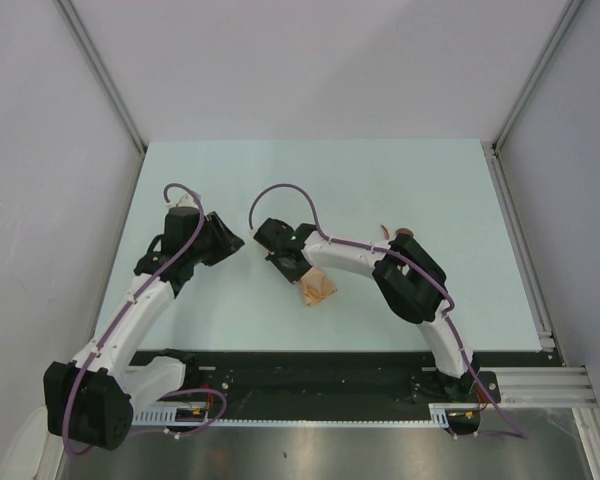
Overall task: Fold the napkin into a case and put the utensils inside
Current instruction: Pick up the smaller rectangle-folded napkin from the center of the board, then turn over the smaller rectangle-folded napkin at the center of the board.
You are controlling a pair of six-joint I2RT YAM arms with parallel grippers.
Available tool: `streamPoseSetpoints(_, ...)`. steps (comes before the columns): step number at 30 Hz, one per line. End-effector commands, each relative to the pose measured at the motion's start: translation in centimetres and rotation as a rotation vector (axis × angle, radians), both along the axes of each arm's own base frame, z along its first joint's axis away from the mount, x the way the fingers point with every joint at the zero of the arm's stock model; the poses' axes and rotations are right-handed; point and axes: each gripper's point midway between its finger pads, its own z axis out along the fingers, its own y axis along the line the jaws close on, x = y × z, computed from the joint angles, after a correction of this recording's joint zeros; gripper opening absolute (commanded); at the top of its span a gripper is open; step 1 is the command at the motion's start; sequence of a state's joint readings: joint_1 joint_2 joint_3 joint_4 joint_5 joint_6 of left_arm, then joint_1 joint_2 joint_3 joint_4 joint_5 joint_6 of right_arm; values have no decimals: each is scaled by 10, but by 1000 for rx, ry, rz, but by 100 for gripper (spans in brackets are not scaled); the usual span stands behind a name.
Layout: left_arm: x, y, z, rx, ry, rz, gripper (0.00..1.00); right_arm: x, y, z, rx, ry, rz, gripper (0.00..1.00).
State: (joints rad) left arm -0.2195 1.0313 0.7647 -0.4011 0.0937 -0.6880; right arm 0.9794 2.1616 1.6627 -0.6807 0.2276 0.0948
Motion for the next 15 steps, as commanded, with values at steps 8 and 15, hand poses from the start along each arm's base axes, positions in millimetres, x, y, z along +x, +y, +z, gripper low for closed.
streamPoseSetpoints(8, 4, -1, 4, -15, -26, -9, 48, -21, 62, 76, 413, 232, 10, 0)
streamPoseSetpoints(15, 2, -1, 5, -16, -26, -10, 48, -25, 87, 108, 709, 374, -24, 0)
